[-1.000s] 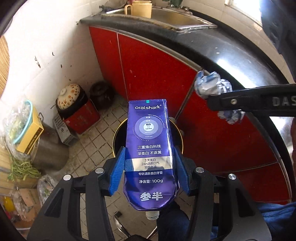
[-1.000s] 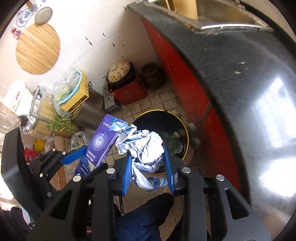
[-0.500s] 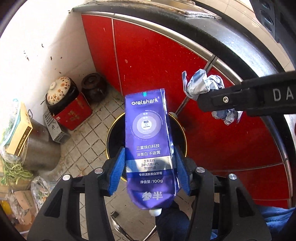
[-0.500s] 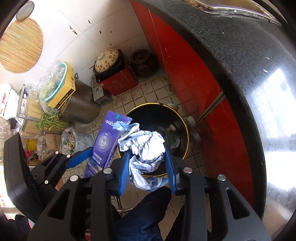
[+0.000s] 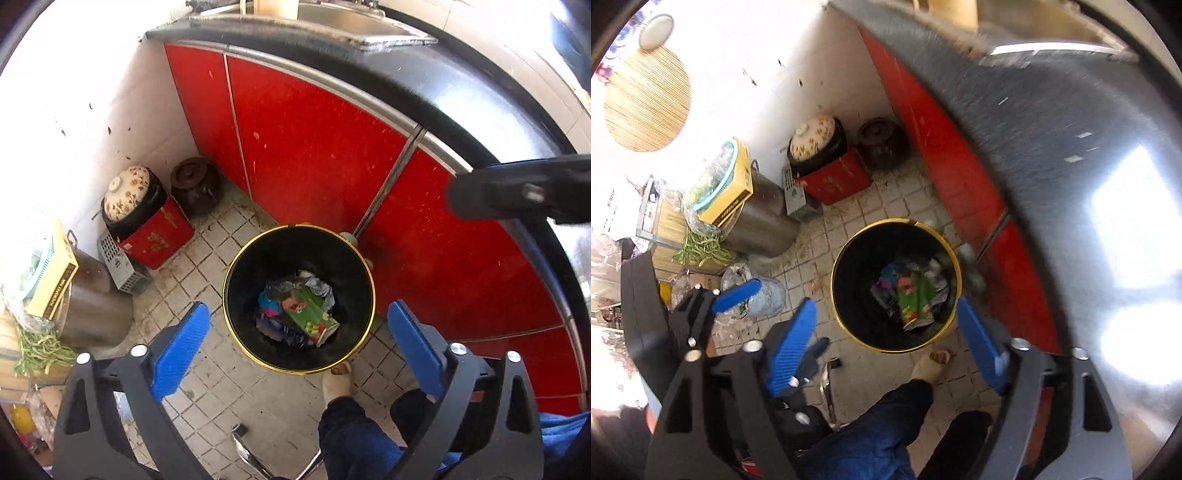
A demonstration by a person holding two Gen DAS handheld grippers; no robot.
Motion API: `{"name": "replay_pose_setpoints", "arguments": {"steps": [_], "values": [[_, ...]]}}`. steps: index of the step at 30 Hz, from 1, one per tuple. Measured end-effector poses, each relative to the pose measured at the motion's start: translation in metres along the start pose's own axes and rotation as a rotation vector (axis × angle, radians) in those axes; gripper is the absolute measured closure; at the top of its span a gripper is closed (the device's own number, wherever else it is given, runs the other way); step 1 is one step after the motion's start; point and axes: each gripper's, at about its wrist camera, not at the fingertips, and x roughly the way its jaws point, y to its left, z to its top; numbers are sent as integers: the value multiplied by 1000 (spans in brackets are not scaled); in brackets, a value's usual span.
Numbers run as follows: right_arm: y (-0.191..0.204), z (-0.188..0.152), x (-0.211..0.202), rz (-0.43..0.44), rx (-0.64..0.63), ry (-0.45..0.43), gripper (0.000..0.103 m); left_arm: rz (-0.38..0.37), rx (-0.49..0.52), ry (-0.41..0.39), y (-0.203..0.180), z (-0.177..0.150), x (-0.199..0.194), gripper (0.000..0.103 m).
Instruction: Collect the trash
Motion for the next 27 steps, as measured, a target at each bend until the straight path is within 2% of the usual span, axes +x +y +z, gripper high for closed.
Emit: {"name": "replay_pose_setpoints", "arguments": {"steps": [4, 6, 8, 9, 11, 12, 15, 18, 21, 23, 27], "values": [[-26, -21, -56, -52, -17, -90, 13, 28, 6, -21, -22, 15, -26, 7], [-45, -38, -95, -108, -15, -166, 12, 34, 22, -38, -38, 26, -40, 7], [-71, -60, -133, -184, 23, -243, 7, 12, 61, -69, -62, 40, -56, 7], [-88, -76, -153, -230, 56, -283, 7, -28, 101, -97, -82, 50, -67, 7], [-120, -107, -184, -319, 129, -331, 7, -63, 170, -140, -113, 64, -81, 7], [-141, -129, -203, -381, 191, -354, 7, -85, 222, -167, -136, 73, -90, 7], [-193, -188, -246, -494, 390, -399, 7, -155, 338, -199, -198, 96, -103, 7], [-236, -244, -281, -620, 578, -414, 7, -255, 400, -175, -258, 116, -105, 7], [-271, -296, -313, -727, 736, -431, 7, -311, 445, -144, -310, 128, -107, 7], [-289, -322, -327, -749, 822, -431, 7, -330, 493, -140, -347, 132, -112, 7], [-313, -356, -347, -744, 945, -449, 7, -330, 592, -152, -397, 131, -116, 7]]}}
